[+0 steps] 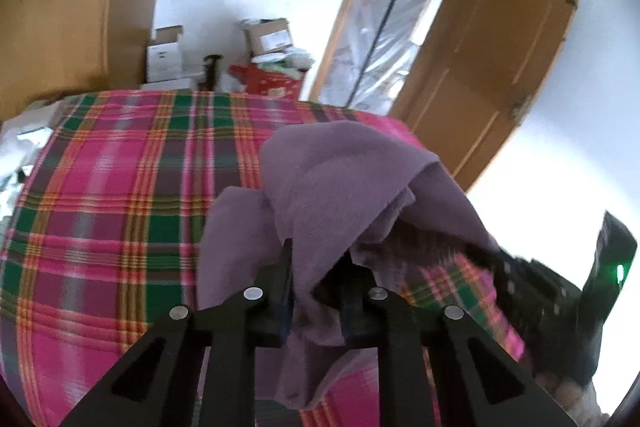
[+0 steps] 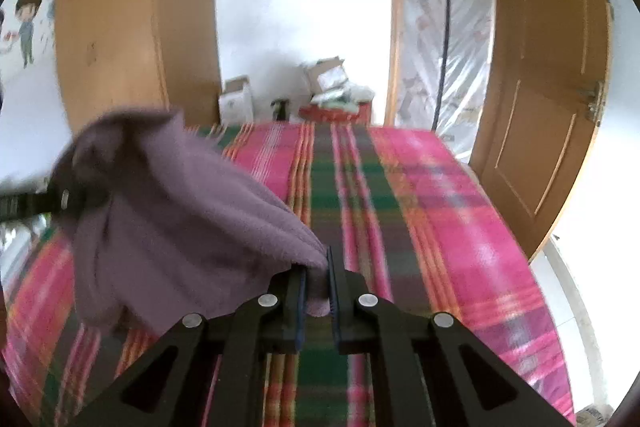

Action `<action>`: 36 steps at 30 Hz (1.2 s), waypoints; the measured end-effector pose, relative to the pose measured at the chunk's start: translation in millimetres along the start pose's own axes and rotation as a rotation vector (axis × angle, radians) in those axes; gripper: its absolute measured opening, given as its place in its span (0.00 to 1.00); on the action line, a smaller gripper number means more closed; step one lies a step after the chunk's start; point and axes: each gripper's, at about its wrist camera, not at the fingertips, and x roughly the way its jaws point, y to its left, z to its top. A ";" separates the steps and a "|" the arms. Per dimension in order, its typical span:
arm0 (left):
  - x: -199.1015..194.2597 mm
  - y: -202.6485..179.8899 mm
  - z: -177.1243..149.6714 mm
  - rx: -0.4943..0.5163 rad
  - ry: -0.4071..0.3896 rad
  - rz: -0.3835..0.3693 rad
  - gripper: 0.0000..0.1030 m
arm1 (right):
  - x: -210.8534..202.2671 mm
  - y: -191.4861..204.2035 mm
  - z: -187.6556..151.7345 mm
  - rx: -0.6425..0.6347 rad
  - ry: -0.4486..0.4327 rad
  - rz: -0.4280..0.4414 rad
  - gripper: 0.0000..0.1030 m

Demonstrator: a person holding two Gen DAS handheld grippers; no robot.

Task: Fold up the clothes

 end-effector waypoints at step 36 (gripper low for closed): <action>-44.8 56.7 -37.8 -0.100 -0.020 -0.058 0.25 | 38.7 120.5 44.8 -0.093 0.163 0.680 0.14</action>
